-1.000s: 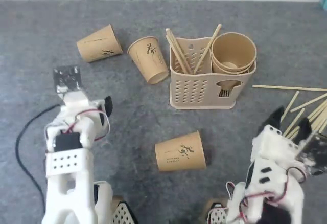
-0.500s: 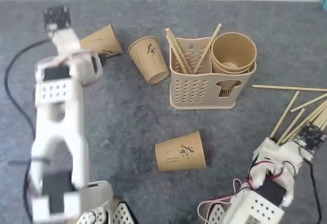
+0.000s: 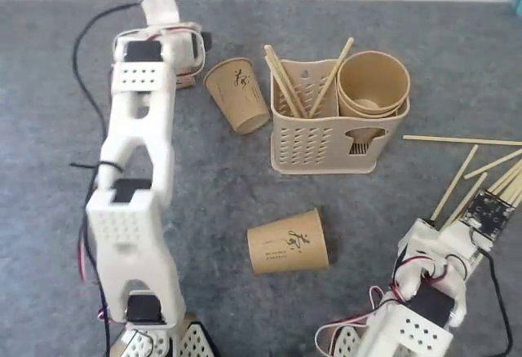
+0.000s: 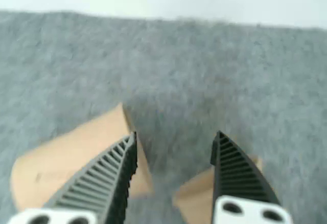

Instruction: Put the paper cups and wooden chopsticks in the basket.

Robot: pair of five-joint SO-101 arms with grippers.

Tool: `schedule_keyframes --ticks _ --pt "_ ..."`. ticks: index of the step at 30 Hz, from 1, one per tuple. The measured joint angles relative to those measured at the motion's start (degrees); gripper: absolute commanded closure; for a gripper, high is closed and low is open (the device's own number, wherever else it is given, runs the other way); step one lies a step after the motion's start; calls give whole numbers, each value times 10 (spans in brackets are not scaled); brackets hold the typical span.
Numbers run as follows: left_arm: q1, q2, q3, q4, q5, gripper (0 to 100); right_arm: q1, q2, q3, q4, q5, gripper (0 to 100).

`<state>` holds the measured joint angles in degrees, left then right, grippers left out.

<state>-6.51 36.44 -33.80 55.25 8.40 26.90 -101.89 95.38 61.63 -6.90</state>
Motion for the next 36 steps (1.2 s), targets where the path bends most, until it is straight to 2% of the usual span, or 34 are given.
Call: schedule_keyframes --ticks 6,11,16,25,31,36 --pt "7 188 -234 23 -1 794 0 0 0 0 0 794" --pt "25 319 -399 118 -17 878 0 0 0 0 0 794" --pt "20 390 -530 203 -20 877 0 0 0 0 0 794" --pt "-63 419 -579 253 -25 878 0 0 0 0 0 794" --pt "-115 418 -594 327 -25 878 0 0 0 0 0 794" --pt "-170 380 -594 351 -25 877 0 0 0 0 0 794"
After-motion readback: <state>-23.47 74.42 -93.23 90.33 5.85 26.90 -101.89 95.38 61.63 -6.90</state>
